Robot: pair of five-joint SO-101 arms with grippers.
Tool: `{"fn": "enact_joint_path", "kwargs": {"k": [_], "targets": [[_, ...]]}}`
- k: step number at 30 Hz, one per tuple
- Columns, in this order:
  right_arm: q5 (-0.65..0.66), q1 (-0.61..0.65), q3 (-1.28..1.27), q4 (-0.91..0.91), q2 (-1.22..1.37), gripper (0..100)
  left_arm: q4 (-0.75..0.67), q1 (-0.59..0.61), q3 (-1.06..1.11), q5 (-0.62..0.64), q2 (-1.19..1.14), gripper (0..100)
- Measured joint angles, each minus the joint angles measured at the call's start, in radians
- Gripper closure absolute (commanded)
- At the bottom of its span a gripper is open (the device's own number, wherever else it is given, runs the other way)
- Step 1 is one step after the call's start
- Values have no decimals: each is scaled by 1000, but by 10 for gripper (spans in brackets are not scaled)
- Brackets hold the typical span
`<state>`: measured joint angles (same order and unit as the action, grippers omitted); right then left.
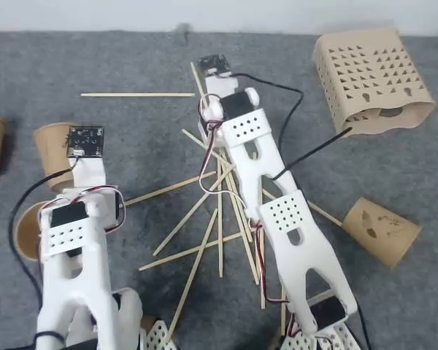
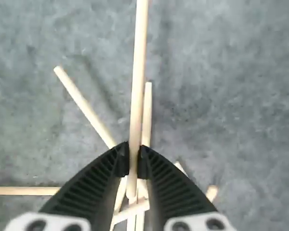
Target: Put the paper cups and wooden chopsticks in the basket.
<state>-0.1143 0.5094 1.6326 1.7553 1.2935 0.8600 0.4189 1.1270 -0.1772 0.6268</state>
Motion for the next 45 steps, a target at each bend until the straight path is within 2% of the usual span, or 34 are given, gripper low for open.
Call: {"fn": "enact_joint_path", "kwargs": {"k": [10,15,20,29,36,45], "targets": [[31,-3,0,0,-34,992,0,2,0,0,0,988],[261,-21,-44,0,-17,992,0,2,0,0,0,988],[460,-126,-51,-8,55,992,0,2,0,0,0,988],[669,-163,-54,-18,80,992,0,2,0,0,0,988],[867,-87,-55,2,80,992,0,2,0,0,0,988],[899,54,-101,2,72,992,0,2,0,0,0,988]]}}
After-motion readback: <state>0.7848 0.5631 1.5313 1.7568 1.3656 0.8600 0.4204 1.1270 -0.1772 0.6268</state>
